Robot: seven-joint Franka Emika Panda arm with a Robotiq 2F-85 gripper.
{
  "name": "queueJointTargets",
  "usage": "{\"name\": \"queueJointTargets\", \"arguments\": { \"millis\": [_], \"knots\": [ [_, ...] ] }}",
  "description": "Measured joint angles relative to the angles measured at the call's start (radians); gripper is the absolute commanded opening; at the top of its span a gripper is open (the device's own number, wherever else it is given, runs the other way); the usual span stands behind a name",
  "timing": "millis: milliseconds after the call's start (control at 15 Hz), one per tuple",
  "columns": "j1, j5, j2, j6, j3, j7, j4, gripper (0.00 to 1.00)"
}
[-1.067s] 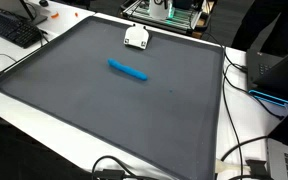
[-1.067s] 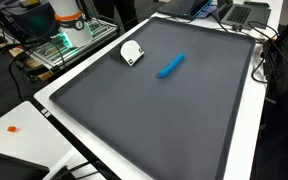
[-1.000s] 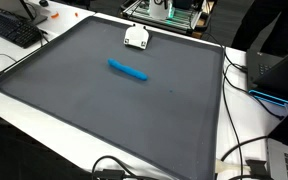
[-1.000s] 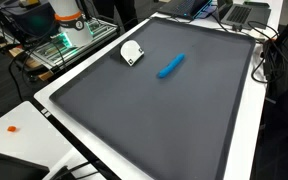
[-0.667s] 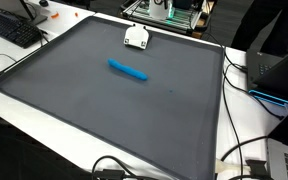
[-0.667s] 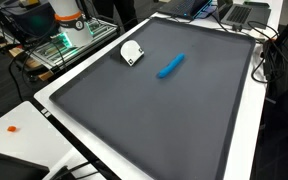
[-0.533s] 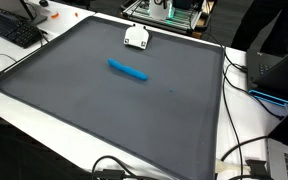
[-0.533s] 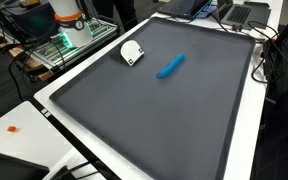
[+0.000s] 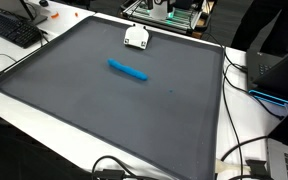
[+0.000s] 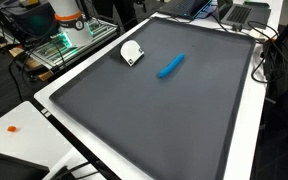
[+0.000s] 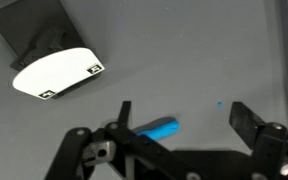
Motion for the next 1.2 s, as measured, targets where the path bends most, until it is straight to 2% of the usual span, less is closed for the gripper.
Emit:
{"name": "queueJointTargets", "arguments": {
  "millis": [667, 1000, 1200],
  "knots": [
    [-0.134, -0.059, -0.001, -0.055, -0.004, 0.429, -0.099, 1.00],
    [-0.138, 0.027, 0.003, -0.059, -0.040, 0.478, -0.149, 1.00],
    [-0.139, 0.037, 0.021, -0.050, -0.051, 0.494, -0.160, 1.00]
  ]
}}
